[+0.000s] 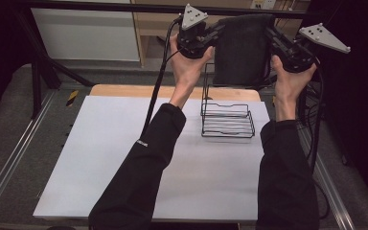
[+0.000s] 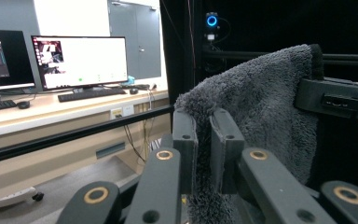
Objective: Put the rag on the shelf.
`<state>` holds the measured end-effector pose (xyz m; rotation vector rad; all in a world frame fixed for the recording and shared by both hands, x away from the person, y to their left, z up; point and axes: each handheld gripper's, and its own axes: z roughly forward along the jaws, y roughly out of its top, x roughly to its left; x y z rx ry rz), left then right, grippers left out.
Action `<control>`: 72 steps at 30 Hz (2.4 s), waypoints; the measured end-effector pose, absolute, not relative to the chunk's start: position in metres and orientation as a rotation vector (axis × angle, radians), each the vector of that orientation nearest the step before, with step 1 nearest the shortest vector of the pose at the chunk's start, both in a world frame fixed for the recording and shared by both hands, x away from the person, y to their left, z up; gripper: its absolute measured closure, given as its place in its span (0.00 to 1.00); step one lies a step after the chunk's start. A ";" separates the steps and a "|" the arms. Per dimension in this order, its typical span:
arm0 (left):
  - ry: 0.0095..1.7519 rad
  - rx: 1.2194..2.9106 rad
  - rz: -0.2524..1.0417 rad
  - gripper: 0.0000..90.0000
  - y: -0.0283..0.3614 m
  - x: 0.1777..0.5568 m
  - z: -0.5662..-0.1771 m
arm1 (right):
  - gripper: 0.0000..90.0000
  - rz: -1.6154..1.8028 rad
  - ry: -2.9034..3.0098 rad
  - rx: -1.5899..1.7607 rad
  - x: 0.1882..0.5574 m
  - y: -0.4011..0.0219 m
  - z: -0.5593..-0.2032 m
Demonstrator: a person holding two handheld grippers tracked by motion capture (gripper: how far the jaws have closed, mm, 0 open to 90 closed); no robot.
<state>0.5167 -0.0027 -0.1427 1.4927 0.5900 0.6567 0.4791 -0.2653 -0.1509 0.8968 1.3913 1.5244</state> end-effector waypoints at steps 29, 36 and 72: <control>0.517 1.591 0.600 0.91 -0.003 0.502 -0.183 | 0.87 1.497 1.487 0.936 0.464 -0.277 -0.199; 0.502 1.598 0.593 0.91 -0.003 0.497 -0.188 | 0.87 1.506 1.496 0.932 0.459 -0.279 -0.205; 0.476 1.652 0.532 0.90 -0.006 0.462 -0.227 | 0.86 1.477 1.558 0.915 0.433 -0.286 -0.244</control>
